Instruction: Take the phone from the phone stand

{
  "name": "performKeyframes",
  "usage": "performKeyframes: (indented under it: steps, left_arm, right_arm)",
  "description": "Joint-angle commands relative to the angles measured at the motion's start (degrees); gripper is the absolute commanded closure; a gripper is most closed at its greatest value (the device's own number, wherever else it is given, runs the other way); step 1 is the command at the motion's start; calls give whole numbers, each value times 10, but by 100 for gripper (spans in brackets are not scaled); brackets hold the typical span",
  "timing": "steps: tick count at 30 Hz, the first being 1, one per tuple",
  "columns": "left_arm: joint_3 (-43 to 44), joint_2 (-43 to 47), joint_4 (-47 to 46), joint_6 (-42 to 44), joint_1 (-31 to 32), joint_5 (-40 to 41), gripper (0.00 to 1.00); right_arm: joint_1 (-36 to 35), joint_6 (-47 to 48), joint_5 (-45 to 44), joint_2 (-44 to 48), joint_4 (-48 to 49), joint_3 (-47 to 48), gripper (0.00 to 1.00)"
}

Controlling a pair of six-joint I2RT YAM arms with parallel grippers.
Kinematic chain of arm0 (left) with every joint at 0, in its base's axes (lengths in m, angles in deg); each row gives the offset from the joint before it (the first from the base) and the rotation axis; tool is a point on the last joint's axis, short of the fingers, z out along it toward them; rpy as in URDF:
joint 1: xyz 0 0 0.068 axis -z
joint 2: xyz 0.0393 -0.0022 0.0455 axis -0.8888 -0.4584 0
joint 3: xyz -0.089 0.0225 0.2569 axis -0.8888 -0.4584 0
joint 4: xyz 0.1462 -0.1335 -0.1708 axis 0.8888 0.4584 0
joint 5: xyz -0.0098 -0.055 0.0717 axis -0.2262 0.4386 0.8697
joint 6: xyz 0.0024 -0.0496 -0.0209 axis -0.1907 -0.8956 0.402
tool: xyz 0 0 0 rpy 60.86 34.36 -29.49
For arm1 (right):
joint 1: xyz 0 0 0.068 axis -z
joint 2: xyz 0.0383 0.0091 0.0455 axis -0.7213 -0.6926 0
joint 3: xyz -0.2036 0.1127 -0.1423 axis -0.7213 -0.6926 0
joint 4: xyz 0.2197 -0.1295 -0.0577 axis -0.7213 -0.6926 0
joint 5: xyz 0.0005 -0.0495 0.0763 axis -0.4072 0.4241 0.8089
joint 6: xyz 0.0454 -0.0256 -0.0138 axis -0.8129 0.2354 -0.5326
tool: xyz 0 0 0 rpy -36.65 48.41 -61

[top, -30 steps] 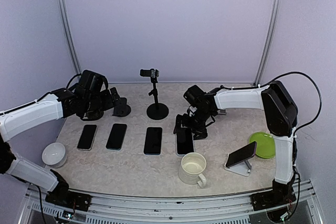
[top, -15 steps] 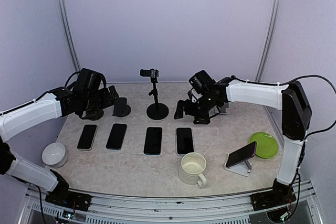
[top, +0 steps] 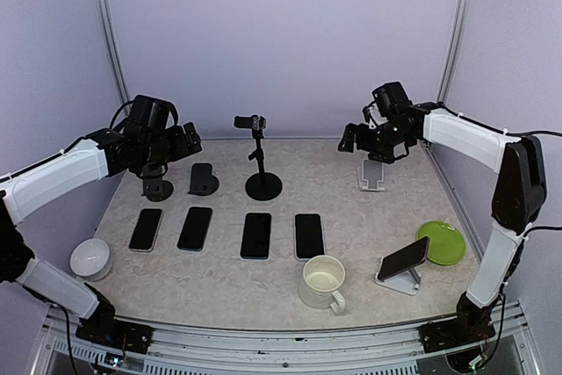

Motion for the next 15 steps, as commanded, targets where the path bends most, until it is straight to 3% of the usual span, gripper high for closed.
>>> performKeyframes:
  steps: [1,8,15]
  left_arm:
    - [32,-23,-12,23,-15,-12,1]
    - [51,-48,-22,32,-34,-27,1]
    - [62,-72,-26,35,-50,-43,1]
  right_arm:
    - [62,54,19,15,-9,-1,0]
    - [114,102,8,-30,-25,16,0]
    - [123,116,15,-98,-29,59,0]
